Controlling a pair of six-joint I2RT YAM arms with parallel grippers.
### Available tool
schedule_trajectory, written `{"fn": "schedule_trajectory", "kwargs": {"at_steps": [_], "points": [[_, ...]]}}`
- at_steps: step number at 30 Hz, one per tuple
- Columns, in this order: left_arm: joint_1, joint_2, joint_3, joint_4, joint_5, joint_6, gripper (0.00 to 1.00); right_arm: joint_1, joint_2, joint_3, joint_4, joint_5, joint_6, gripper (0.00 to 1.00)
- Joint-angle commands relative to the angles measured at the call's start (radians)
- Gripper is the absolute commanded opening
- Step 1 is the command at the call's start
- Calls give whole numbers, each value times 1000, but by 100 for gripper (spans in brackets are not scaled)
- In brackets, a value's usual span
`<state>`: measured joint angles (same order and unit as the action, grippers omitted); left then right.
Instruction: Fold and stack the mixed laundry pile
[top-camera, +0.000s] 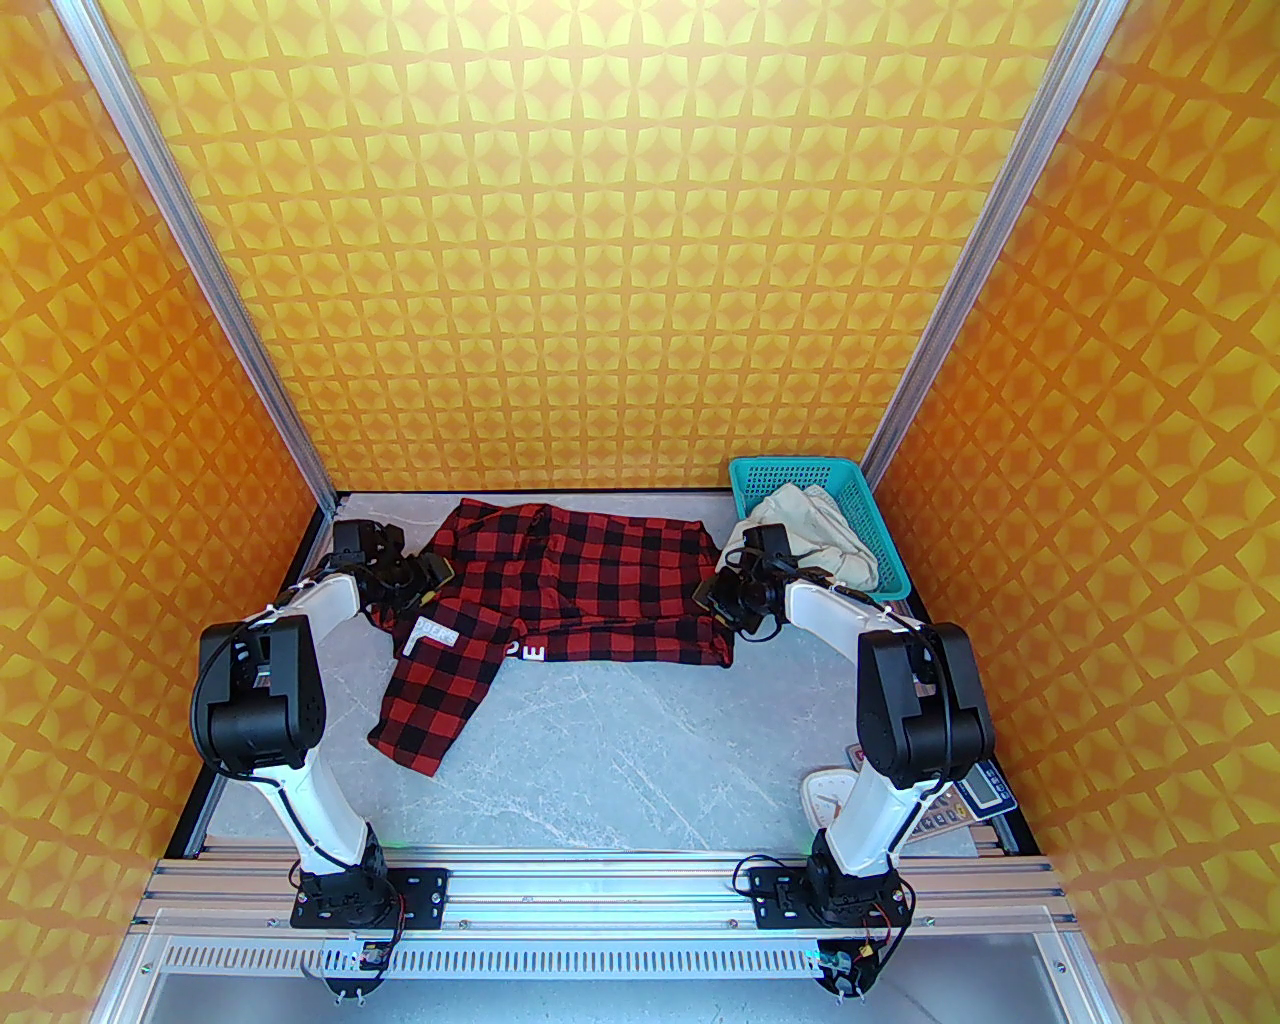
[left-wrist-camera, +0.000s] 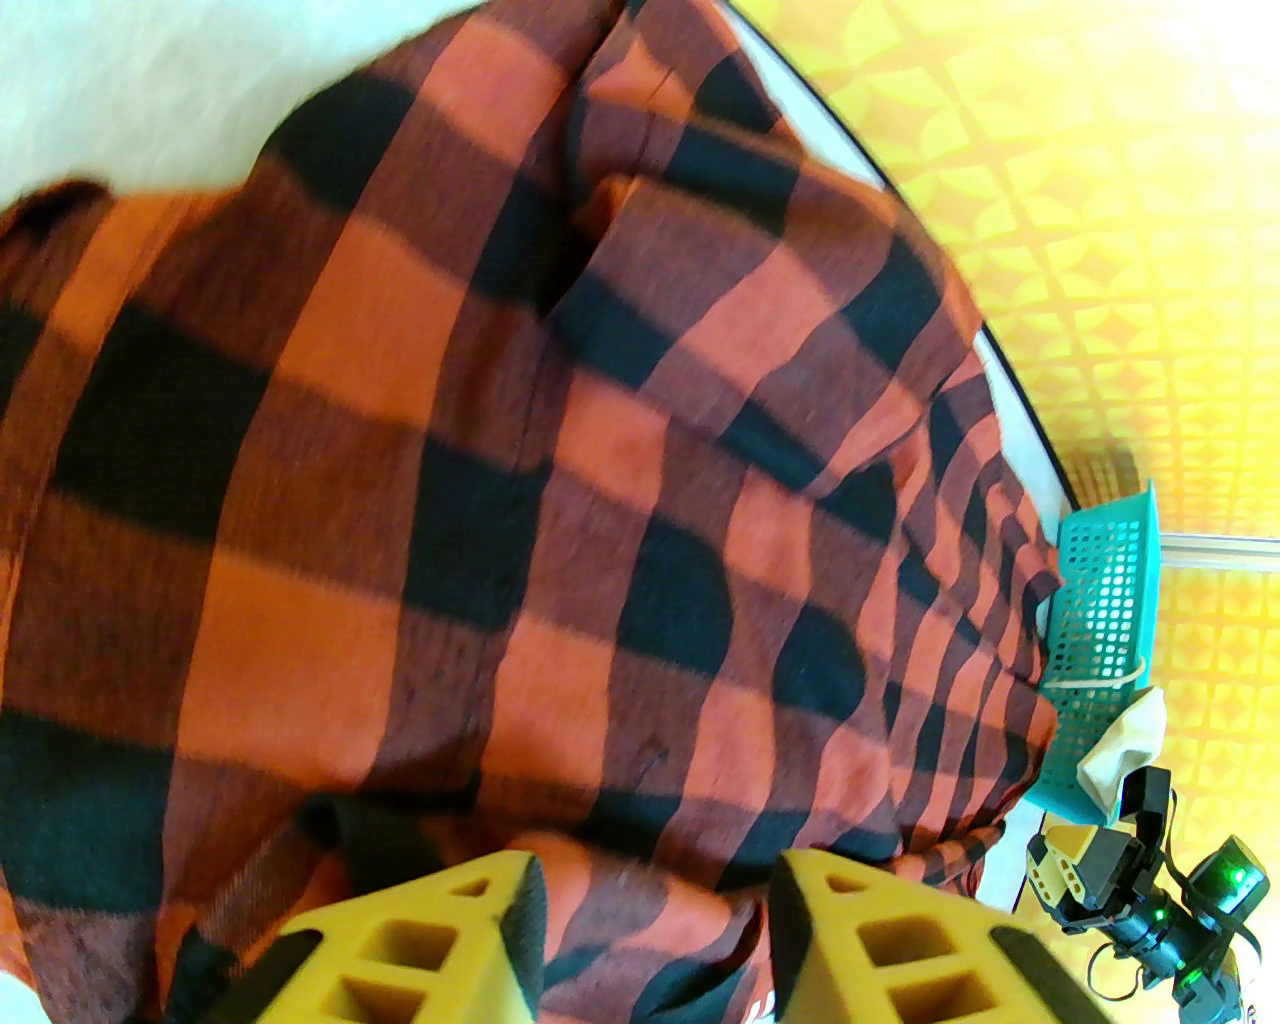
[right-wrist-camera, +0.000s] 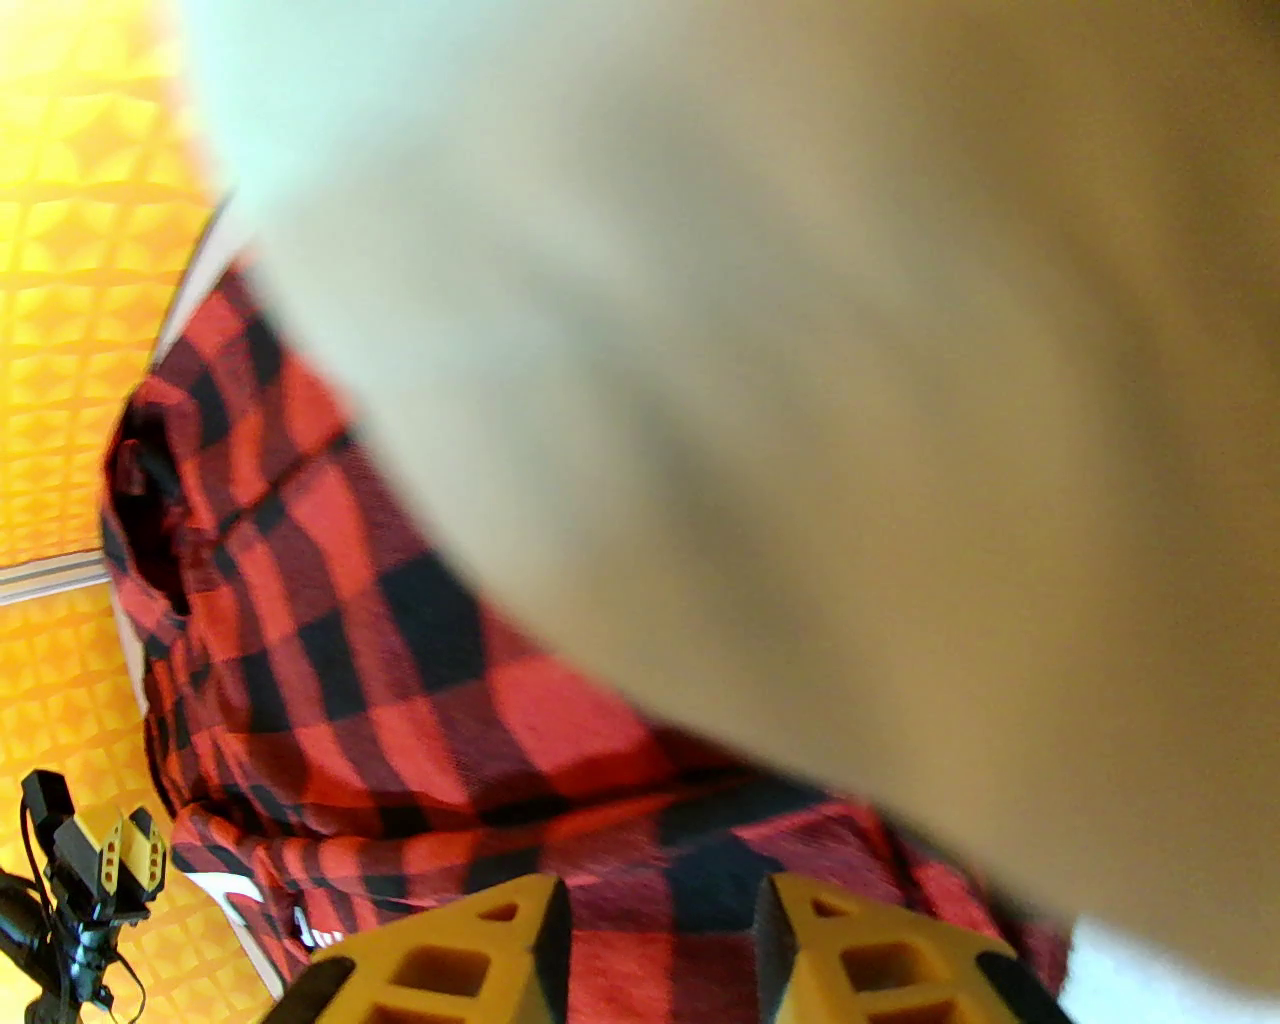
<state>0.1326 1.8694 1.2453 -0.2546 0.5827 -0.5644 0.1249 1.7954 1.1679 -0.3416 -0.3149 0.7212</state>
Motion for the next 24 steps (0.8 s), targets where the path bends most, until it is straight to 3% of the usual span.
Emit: {"fn": "schedule_trajectory", "kwargs": {"at_steps": [1,6,11,17,24], "points": [[2,-41,14,-15,-34,23,44,23,-33,1,21,-11,-56,38],[3,-196,-126,-159,-153,147,53,117,-96,-90,25,24,-90,40],[4,-292,-242,-276,-256,240,56,159,-15,-96,80,-12,-63,41],[7,-332,-309,-323,-267,252,67,171,109,43,85,-27,-54,44],[9,-299,-322,-389,-346,290,71,159,230,216,31,37,-109,46]]}}
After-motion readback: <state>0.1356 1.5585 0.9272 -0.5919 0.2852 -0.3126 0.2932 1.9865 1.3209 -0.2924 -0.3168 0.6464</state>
